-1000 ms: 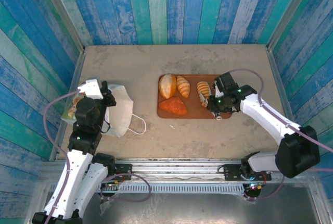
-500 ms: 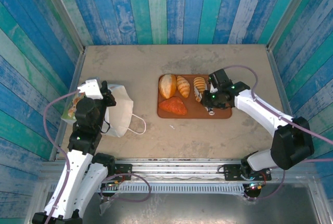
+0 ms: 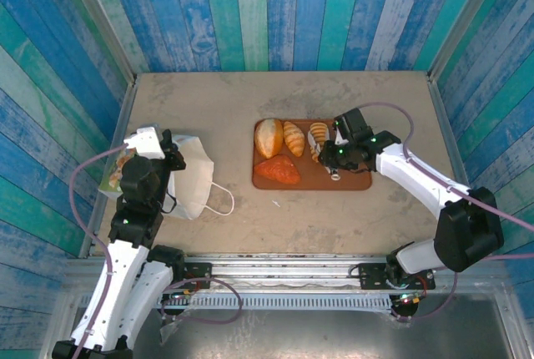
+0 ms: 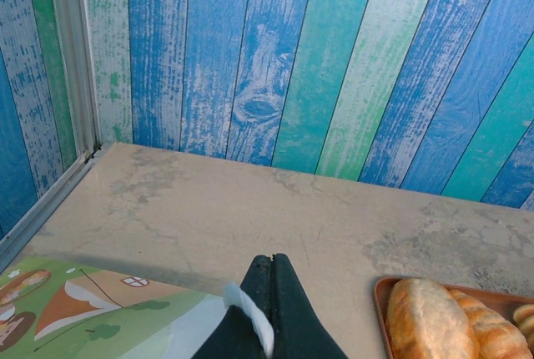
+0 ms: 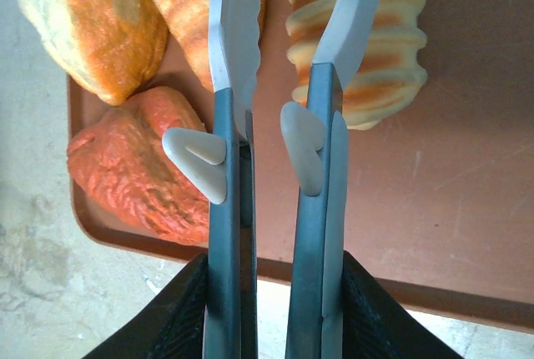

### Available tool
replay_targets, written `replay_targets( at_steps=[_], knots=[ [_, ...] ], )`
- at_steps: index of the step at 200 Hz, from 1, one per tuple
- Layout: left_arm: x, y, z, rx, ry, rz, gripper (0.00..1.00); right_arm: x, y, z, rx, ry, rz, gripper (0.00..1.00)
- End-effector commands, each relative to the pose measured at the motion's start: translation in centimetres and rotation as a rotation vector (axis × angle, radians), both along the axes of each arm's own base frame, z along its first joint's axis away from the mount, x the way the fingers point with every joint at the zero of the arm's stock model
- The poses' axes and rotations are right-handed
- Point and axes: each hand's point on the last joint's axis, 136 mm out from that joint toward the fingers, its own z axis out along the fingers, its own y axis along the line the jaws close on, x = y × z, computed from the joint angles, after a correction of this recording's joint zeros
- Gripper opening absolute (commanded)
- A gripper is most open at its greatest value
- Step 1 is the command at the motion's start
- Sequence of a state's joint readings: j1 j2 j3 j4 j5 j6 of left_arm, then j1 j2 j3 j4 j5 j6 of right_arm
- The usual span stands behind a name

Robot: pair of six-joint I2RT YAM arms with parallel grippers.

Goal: Take the fake bread out of the paper bag

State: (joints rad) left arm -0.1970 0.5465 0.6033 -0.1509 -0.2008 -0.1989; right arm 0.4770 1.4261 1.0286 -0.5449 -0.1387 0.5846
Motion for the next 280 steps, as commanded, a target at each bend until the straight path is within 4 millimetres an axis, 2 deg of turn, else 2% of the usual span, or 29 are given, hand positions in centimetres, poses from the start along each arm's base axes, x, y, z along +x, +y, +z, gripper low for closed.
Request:
replay_targets(
  at_steps=[1,112,174,188,200,220,242,280],
  knots=[
    [0.0,0.2,0.3,-0.002,-0.012,0.007,0.0,0.3,0.9,0.9,0.05,-0.032,0.014,0.38],
    [-0.1,0.3,0.4,-0.006,-0.02,0.009,0.0,0.3,0.7,0.8,0.062,-0.034,-0.013,0.33],
    [-0.1,0.3,0.4,-0.007,-0.02,0.01,0.0,0.4,1.9,0.6,0.128,-0.02,0.0,0.3],
    [-0.1,0.4,0.4,-0.008,-0.019,0.011,0.0,0.5,1.3,1.4,0.101,-0.048,-0.01,0.31],
    [-0.1,0.3,0.4,-0.007,-0.019,0.01,0.0,0.6,0.0,2.2,0.051,-0.089,-0.041,0.32],
    [-0.1,0.3,0.4,-0.008,-0.019,0.008,0.0,0.8,-2.0,3.2,-0.035,-0.143,-0.064,0.41],
    [-0.1,0.3,0.4,-0.008,-0.02,0.005,0.0,0.8,-2.7,2.1,-0.055,-0.114,-0.048,0.43],
    [0.0,0.3,0.3,-0.007,-0.017,0.006,0.0,0.3,-0.7,0.0,0.017,-0.003,0.058,0.43]
  ],
)
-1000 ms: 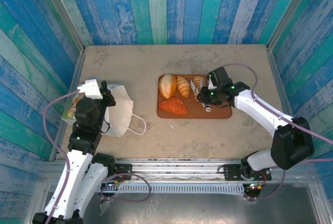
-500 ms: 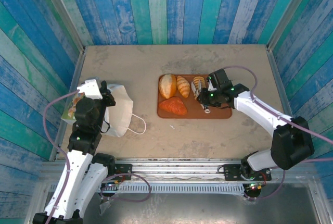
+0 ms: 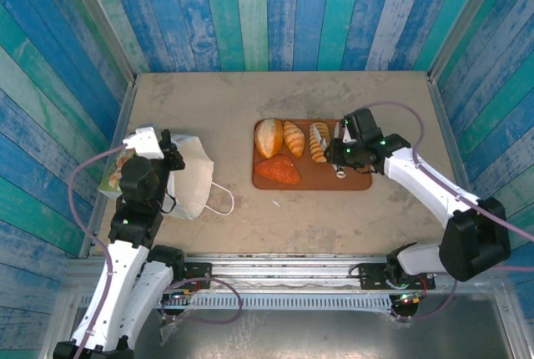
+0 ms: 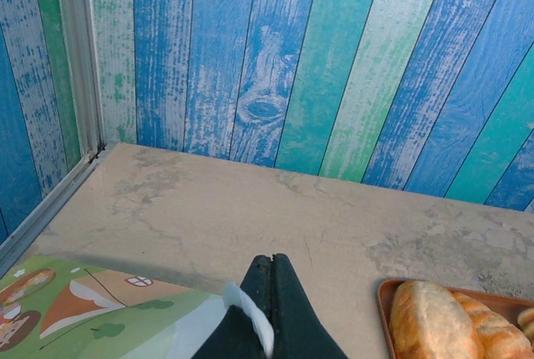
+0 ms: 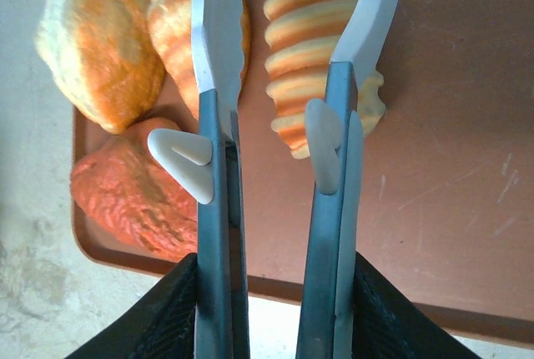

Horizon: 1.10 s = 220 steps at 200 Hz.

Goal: Take the fake bread out of the paper bag

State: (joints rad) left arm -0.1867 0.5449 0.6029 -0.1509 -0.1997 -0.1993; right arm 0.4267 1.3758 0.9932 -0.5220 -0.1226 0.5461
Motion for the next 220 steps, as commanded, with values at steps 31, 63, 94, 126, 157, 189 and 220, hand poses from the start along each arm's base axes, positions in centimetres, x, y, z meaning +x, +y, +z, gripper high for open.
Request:
replay_targets(
  at_steps=[31,63,94,126,157,189,220],
  knots=[
    [0.0,0.0,0.3,-0.004,-0.014,-0.002,0.0,-0.6,1.9,-1.7,0.04,0.099,0.112,0.36],
    [0.0,0.0,0.3,-0.003,-0.014,-0.001,0.0,-0.6,2.6,-1.0,0.088,0.074,0.129,0.31],
    [0.0,0.1,0.3,-0.005,-0.014,-0.001,0.0,-0.4,3.2,-0.7,0.125,0.06,0.134,0.3],
    [0.0,0.1,0.2,-0.005,-0.011,0.002,0.0,-0.3,2.3,-1.6,0.087,0.084,0.092,0.33],
    [0.0,0.1,0.2,-0.005,-0.013,0.002,0.0,-0.3,1.6,-1.3,0.055,0.066,0.067,0.41],
    [0.0,0.1,0.3,-0.005,-0.014,0.001,0.0,-0.1,0.3,0.9,0.012,-0.012,0.043,0.47],
    [0.0,0.1,0.3,-0.004,-0.013,0.001,0.0,-0.4,0.4,5.0,0.07,-0.177,0.077,0.43]
  ],
)
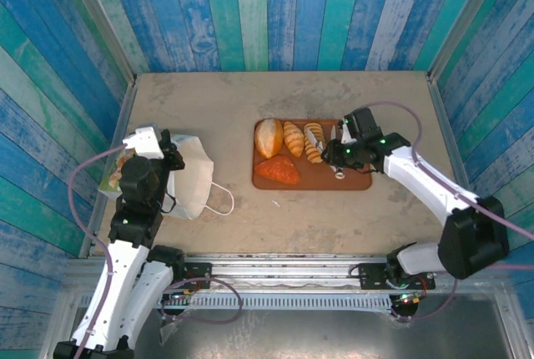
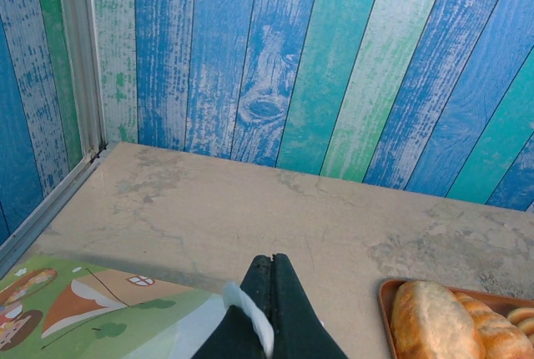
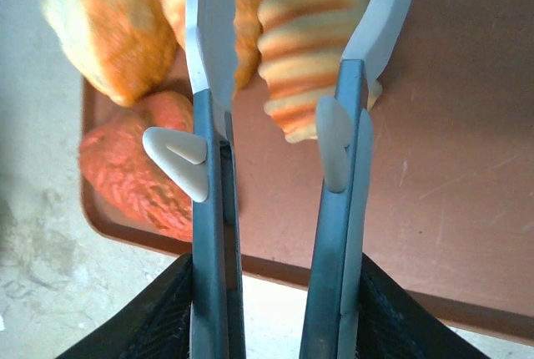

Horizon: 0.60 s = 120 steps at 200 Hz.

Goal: Take the fake bread out of the paper bag

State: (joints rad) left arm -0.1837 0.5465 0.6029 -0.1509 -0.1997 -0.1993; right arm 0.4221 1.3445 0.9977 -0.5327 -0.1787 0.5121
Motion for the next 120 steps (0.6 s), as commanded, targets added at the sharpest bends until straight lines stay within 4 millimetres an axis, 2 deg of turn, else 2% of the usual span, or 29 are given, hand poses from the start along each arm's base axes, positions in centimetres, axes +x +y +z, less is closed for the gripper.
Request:
replay_targets(
  at_steps=[1,23,40,58,87,120],
  knots=[
    [0.0,0.0,0.4,-0.004,-0.014,-0.001,0.0,0.2,-0.1,4.0,0.041,-0.166,0.022,0.43],
    [-0.1,0.1,0.4,-0.001,-0.015,0.001,0.0,-0.8,1.7,7.2,0.173,-0.287,0.117,0.41],
    [-0.1,0.2,0.4,0.005,-0.012,0.006,0.0,-1.9,3.5,8.5,0.262,-0.301,0.204,0.39],
    [-0.3,0.6,0.7,0.02,-0.011,0.024,0.0,-3.6,6.7,9.4,0.314,-0.292,0.345,0.37],
    [-1.1,1.5,1.1,0.037,-0.015,0.072,0.0,-7.6,13.0,9.3,0.273,-0.312,0.605,0.37],
    [-1.9,2.7,0.6,0.047,-0.009,0.135,0.0,-10.5,18.0,7.7,0.269,-0.293,0.769,0.36]
  ],
)
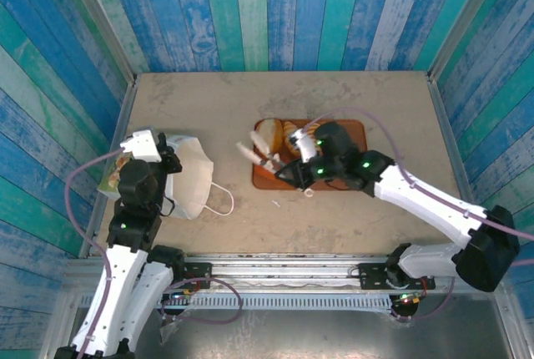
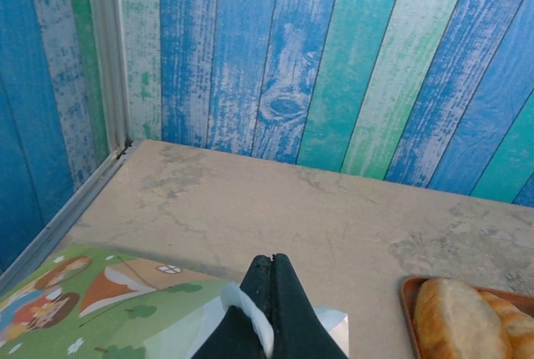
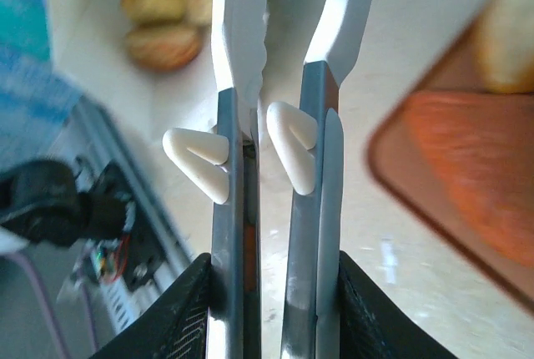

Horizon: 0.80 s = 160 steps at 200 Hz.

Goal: Take the fake bread out of the paper bag

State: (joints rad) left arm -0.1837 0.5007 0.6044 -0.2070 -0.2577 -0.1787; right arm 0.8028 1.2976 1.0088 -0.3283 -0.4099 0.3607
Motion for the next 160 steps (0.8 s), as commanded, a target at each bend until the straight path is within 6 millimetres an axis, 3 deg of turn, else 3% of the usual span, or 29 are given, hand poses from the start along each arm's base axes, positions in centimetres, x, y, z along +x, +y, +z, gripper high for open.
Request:
replay_targets(
  at_steps=[1,46,92,113,136,160],
  knots=[
    [-0.9,1.6,0.7,0.02,-0.017,0.082,0.0,-1.1,3.4,1.4,0.044,-0.085,0.127,0.36],
    [-1.9,4.2,0.8,-0.021,-0.049,0.232,0.0,-4.2,8.2,0.9,0.08,-0.123,0.282,0.36],
    [-2.0,5.1,0.2,-0.018,-0.049,0.297,0.0,-4.9,9.4,1.3,0.089,-0.182,0.342,0.36],
    [-1.2,3.7,0.5,0.02,-0.067,0.21,0.0,-4.7,9.3,0.8,0.067,-0.21,0.346,0.35],
    [0.1,1.5,0.2,0.098,-0.059,0.081,0.0,-5.8,9.9,-0.1,0.051,-0.18,0.429,0.35],
    [1.7,-2.3,0.2,0.162,-0.03,-0.132,0.0,-5.7,10.9,-1.6,0.022,-0.156,0.446,0.34]
  ],
)
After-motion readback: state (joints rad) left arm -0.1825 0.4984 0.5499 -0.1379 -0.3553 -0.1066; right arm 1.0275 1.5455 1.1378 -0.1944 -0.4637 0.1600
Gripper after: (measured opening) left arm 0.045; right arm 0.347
